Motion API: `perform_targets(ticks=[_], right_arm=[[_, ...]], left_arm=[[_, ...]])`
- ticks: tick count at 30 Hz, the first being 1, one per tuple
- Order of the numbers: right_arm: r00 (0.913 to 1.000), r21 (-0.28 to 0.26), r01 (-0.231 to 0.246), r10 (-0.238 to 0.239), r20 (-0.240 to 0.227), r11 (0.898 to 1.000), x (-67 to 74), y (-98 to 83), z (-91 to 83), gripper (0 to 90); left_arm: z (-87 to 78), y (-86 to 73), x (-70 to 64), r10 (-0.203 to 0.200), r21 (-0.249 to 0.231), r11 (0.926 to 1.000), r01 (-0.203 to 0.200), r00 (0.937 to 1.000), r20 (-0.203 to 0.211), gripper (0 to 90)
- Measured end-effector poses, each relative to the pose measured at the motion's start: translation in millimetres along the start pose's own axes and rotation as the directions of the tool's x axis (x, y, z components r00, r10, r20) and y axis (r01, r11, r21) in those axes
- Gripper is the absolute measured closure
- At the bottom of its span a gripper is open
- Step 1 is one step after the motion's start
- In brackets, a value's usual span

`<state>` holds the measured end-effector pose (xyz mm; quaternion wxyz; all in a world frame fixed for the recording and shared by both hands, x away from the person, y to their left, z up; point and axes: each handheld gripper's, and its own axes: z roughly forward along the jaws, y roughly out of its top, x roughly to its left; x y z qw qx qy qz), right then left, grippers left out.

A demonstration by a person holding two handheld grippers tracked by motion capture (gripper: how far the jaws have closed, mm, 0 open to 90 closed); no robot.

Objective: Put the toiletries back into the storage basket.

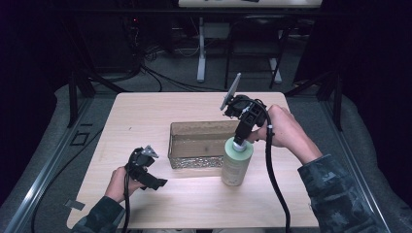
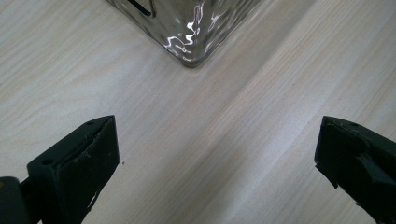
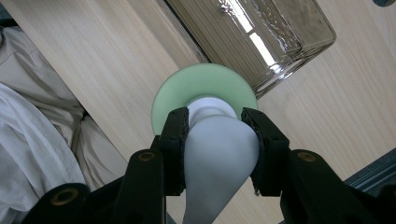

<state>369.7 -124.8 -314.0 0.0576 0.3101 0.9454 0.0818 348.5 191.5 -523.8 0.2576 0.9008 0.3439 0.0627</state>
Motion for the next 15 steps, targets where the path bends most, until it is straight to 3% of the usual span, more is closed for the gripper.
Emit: perform_targets(ticks=[15], right_arm=[[1.0000,0.002,0.003,-0.003,0.008,1.000,0.7,-0.6,-12.9,62.7]], left_arm=[[0.9,-1.2,3.6,-0.010,0.003,0.9999,0.010,0.9999,-0.002,0.0]])
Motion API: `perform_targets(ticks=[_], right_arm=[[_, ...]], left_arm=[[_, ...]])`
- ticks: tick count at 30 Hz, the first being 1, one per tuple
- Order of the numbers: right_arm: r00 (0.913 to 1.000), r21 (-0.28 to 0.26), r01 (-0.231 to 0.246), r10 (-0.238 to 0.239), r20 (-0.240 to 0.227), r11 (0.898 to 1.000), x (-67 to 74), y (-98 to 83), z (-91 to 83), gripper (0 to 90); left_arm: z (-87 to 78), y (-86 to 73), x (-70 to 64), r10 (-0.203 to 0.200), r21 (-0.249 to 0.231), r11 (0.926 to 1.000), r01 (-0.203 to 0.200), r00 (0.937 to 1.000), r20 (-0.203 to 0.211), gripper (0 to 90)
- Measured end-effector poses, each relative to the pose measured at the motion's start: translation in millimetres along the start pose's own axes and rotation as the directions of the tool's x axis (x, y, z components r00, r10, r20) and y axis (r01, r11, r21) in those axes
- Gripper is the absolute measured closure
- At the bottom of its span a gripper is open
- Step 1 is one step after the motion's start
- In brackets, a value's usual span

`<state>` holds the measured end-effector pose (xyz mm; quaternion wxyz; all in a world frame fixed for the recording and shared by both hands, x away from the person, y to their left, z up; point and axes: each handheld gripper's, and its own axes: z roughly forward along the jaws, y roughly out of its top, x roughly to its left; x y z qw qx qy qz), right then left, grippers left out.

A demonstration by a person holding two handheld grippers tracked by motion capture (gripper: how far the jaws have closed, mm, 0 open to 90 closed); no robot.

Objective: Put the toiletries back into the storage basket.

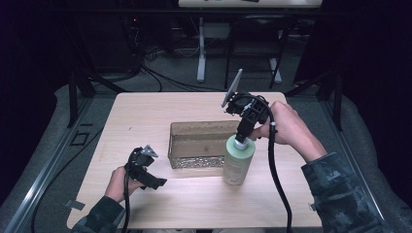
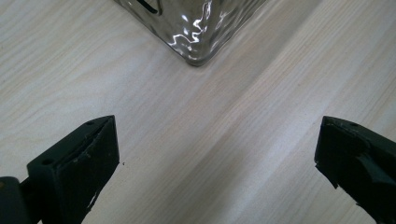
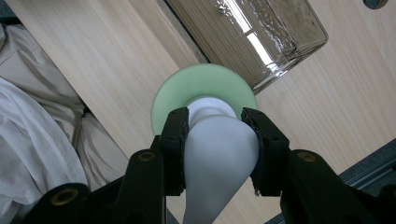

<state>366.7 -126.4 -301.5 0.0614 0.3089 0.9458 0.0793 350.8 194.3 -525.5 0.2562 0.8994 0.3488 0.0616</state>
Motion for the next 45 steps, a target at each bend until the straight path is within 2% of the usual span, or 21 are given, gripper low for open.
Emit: perform_targets(ticks=[16,39,45], right_arm=[[0.9998,0.012,0.014,-0.014,0.016,1.000,1.0,4.0,-19.8,62.7],[0.9991,-0.018,0.023,-0.023,0.035,1.000,0.3,6.2,-46.2,62.7],[0.9982,-0.023,0.024,-0.023,0.056,0.999,-1.0,8.8,-54.6,62.7]], left_arm=[[0.3,0.0,1.0,-0.009,-0.010,0.9999,0.009,1.0000,0.001,0.0],[4.6,-4.1,11.4,-0.038,-0.014,0.9992,0.038,0.9993,-0.005,0.0],[5.8,-4.1,12.6,-0.039,-0.007,0.9992,0.039,0.9992,-0.009,0.0]])
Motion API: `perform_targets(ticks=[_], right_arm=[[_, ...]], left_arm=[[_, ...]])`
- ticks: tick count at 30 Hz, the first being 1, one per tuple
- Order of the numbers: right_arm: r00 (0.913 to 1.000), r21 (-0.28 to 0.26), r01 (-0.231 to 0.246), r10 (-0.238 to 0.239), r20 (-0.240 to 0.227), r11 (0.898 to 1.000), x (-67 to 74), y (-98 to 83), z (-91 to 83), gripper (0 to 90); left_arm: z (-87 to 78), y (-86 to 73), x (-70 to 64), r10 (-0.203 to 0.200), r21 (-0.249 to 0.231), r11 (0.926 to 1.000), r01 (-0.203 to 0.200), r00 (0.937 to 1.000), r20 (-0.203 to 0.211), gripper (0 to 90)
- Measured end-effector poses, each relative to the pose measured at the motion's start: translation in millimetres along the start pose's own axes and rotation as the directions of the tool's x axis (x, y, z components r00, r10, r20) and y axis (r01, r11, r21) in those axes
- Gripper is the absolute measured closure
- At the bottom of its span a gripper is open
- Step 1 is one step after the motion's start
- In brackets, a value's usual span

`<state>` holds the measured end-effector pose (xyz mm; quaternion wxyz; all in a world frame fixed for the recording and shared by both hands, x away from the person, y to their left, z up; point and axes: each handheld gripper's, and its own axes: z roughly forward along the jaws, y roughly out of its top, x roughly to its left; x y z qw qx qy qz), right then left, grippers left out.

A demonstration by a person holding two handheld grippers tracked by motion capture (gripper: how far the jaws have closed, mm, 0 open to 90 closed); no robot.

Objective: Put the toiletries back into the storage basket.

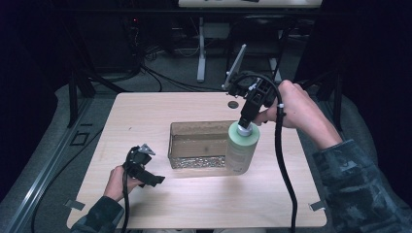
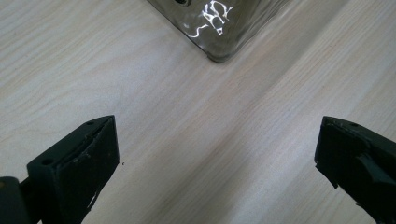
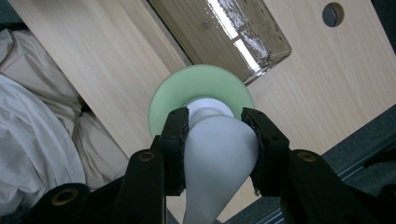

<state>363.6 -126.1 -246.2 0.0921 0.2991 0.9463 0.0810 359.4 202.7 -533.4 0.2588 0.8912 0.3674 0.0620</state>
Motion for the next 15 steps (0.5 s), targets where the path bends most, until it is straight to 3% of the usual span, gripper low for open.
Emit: perform_targets(ticks=[15], right_arm=[[1.0000,-0.013,-0.003,0.003,0.010,1.000,-10.0,13.3,-15.6,62.7]], left_arm=[[0.4,0.9,-0.8,0.006,-0.001,1.0000,-0.006,1.0000,0.002,0.0]])
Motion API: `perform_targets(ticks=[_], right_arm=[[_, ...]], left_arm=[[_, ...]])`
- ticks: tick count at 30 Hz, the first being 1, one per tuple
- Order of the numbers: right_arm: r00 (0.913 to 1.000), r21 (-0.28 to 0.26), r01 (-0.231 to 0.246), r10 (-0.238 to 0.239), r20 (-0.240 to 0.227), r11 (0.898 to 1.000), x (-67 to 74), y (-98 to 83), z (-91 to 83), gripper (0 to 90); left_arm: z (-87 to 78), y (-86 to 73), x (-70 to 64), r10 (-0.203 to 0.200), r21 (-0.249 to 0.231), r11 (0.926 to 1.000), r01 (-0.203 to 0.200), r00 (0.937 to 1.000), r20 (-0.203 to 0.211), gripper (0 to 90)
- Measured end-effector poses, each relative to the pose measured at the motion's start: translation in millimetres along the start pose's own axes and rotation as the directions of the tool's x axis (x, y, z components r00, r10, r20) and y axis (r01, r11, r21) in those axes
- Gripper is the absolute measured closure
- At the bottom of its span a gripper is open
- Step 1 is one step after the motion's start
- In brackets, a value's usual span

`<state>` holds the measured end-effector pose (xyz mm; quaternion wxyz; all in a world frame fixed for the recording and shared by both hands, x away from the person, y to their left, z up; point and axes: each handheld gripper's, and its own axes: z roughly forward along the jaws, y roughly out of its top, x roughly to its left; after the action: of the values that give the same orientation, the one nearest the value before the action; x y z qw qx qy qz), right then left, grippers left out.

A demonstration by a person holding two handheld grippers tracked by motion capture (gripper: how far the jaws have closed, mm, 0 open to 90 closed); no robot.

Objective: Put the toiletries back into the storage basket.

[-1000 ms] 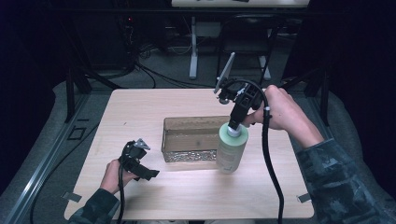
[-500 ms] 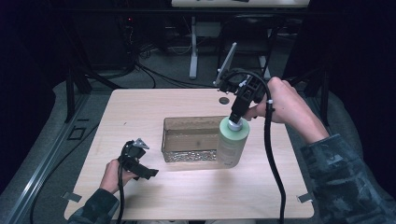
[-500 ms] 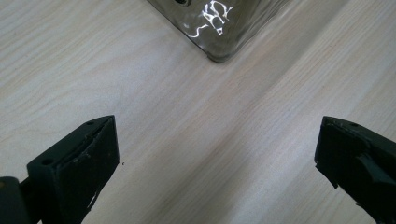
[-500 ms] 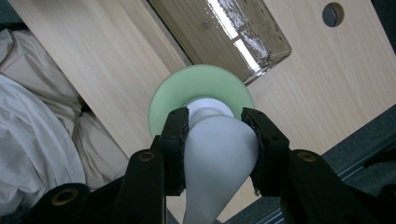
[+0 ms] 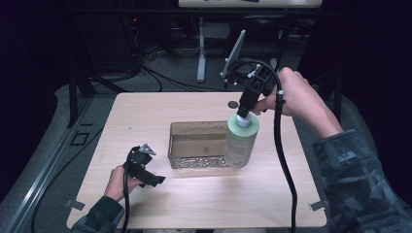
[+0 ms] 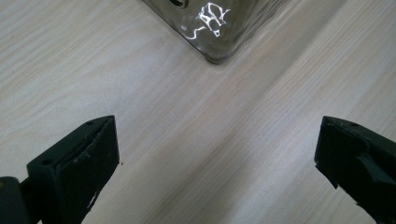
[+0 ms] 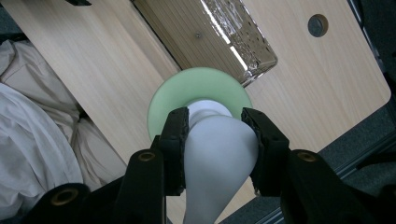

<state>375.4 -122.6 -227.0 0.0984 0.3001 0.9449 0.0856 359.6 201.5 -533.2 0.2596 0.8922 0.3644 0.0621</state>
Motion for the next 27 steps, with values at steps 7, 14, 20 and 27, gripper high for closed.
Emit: perform_targets(ticks=[7,14,20,27], right_arm=[[0.9999,-0.003,-0.003,0.003,0.011,1.000,-7.6,8.5,-1.9,62.8],[0.9998,-0.011,-0.012,0.012,0.014,1.000,-13.4,14.0,-2.6,62.8],[0.9993,-0.012,-0.018,0.018,0.033,1.000,-17.4,19.8,-1.9,62.8],[0.9989,-0.007,-0.030,0.030,0.037,1.000,-21.4,24.6,1.9,62.8]], left_arm=[[0.6,0.2,-0.1,0.002,0.003,1.0000,-0.002,1.0000,0.002,0.0],[1.0,0.3,-0.1,0.003,0.009,1.0000,-0.003,1.0000,0.007,0.0],[1.5,0.6,-0.7,0.005,0.008,1.0000,-0.005,1.0000,0.004,0.0],[1.8,0.8,-0.9,0.004,0.008,1.0000,-0.004,1.0000,0.003,0.0]])
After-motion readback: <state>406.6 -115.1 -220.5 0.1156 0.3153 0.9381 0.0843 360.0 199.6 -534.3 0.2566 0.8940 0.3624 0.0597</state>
